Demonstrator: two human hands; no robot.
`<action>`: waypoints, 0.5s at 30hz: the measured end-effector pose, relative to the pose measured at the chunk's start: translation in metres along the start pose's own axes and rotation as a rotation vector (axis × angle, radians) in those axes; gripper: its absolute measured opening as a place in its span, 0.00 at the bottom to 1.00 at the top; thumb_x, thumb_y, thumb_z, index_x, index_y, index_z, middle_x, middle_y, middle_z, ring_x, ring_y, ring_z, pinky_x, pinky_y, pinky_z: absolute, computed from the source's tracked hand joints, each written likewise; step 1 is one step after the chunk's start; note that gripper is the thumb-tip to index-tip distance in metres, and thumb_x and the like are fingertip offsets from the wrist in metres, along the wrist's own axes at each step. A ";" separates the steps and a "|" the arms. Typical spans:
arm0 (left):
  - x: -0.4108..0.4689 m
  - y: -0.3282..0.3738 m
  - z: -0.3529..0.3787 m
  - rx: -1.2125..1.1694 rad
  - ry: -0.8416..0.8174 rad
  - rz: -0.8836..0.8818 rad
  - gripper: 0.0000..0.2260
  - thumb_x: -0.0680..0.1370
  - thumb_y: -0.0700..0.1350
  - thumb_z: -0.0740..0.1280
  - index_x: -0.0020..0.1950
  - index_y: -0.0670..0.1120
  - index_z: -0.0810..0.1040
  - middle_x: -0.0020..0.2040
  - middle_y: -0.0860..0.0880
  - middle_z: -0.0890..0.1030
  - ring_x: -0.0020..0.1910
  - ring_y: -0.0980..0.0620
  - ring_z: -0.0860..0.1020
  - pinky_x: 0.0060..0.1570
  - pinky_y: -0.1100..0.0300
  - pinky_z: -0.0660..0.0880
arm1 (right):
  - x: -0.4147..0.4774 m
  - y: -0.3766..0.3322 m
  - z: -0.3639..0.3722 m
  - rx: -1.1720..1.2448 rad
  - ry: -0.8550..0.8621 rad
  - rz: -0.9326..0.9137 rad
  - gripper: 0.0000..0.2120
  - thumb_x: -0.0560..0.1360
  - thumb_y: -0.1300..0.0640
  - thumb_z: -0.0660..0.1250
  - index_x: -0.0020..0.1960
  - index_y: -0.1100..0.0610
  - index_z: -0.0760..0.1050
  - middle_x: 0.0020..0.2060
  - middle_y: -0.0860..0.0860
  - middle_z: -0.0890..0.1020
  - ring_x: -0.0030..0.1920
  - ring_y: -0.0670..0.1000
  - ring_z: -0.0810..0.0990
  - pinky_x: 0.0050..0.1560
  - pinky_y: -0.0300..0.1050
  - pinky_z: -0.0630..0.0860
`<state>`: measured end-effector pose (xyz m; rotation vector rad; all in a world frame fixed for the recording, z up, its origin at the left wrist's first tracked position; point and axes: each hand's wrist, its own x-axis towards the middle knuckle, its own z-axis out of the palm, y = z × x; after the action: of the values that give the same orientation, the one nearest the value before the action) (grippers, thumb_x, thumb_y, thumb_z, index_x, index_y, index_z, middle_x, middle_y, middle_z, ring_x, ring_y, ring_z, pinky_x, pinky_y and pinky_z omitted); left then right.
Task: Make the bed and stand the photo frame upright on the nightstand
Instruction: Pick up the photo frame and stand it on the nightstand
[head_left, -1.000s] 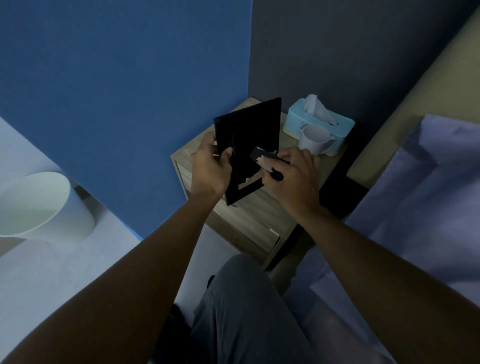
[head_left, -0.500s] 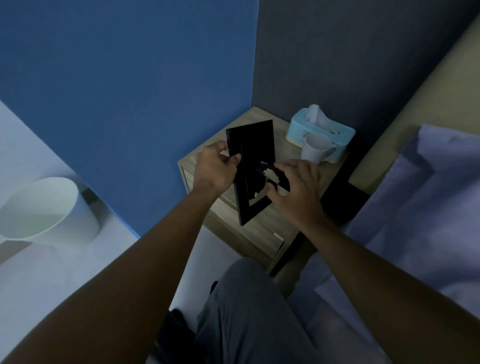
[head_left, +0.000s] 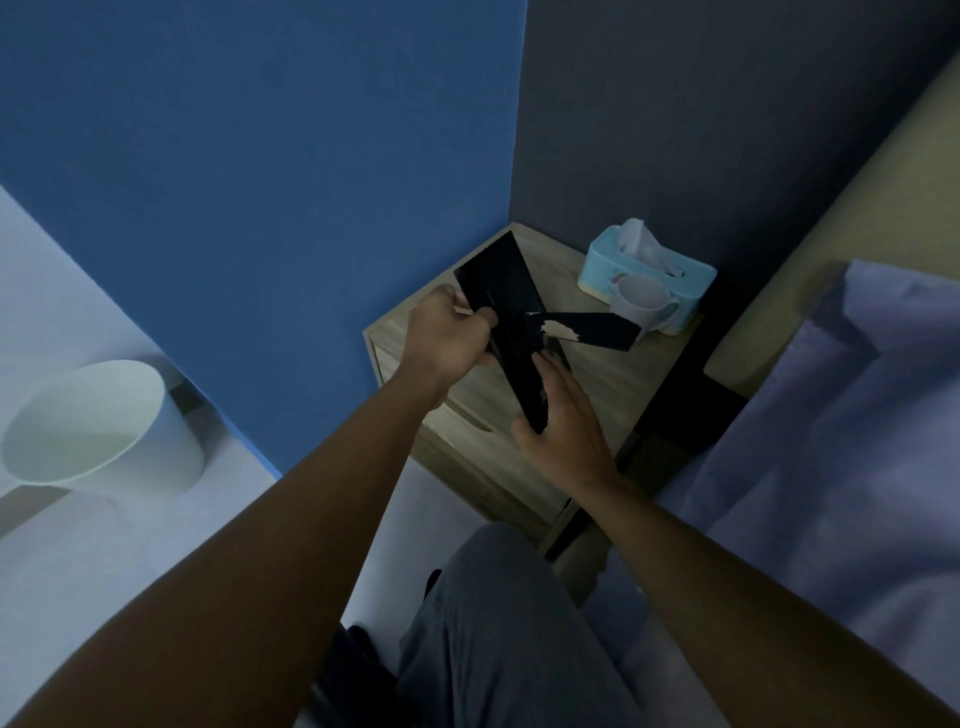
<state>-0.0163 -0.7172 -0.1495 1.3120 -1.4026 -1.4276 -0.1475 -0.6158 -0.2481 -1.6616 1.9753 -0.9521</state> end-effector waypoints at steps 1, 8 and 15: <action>-0.001 0.002 0.001 0.002 -0.014 0.012 0.05 0.76 0.38 0.68 0.50 0.40 0.75 0.45 0.40 0.85 0.42 0.46 0.86 0.43 0.47 0.84 | 0.001 -0.002 0.001 0.000 0.034 -0.005 0.35 0.76 0.57 0.64 0.81 0.54 0.54 0.80 0.52 0.58 0.79 0.51 0.58 0.77 0.51 0.61; -0.001 0.011 0.000 0.022 -0.159 0.142 0.09 0.78 0.49 0.69 0.57 0.50 0.77 0.47 0.48 0.86 0.49 0.49 0.84 0.53 0.55 0.81 | 0.008 -0.016 -0.006 0.108 0.276 -0.003 0.23 0.79 0.70 0.59 0.73 0.61 0.68 0.64 0.61 0.79 0.63 0.56 0.78 0.60 0.34 0.71; 0.028 -0.035 -0.018 0.009 0.047 -0.115 0.10 0.83 0.47 0.58 0.60 0.45 0.74 0.54 0.44 0.80 0.49 0.48 0.78 0.60 0.49 0.76 | 0.012 -0.009 -0.026 0.237 0.225 -0.047 0.19 0.80 0.67 0.60 0.70 0.58 0.72 0.58 0.52 0.81 0.56 0.42 0.78 0.53 0.22 0.68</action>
<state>0.0008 -0.7433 -0.1858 1.4434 -1.3228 -1.4575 -0.1617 -0.6218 -0.2226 -1.5305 1.8778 -1.3854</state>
